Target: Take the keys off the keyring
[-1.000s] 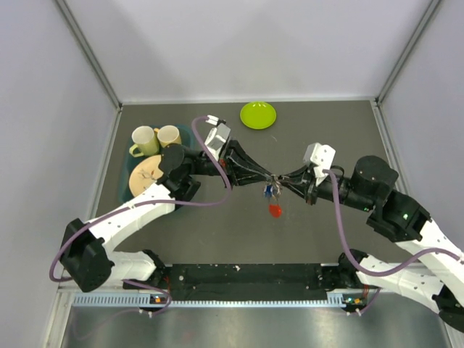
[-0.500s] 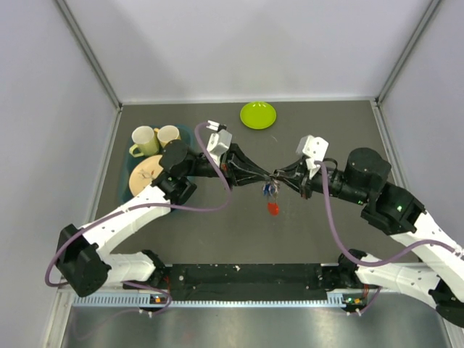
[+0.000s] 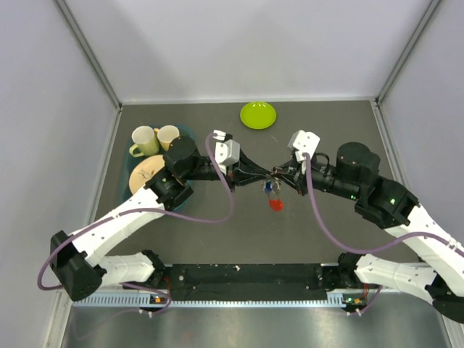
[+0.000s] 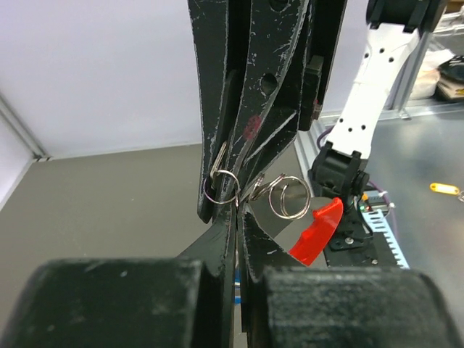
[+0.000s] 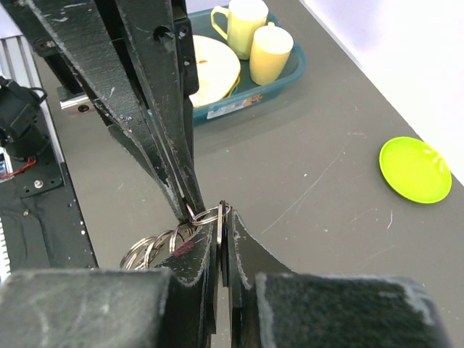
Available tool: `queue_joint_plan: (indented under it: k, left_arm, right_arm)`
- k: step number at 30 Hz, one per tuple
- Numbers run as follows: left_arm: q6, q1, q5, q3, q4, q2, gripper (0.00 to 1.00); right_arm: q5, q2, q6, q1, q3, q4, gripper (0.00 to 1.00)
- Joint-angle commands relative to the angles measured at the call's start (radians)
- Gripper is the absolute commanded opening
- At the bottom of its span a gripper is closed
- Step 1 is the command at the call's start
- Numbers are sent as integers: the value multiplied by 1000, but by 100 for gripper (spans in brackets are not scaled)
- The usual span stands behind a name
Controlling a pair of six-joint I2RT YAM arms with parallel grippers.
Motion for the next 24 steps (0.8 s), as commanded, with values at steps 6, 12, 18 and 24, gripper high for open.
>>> queue_joint_plan:
  k: [6,12,18,24]
  left_arm:
    - [153,-25,14,8,-109,-48,0]
    - [139,-25,43,-3,-82,-72,0]
    - [122,-25,57,-1,-68,-89,0]
    - [102,-24,63,-7,-42,-97,0]
  right_arm:
    - [134,28,48,-1,84,54,0]
    - [181,28,35,-1,56,39,0]
    - [201,15,27,-2,22,37,0]
    - [201,9,24,-10,15,39,0]
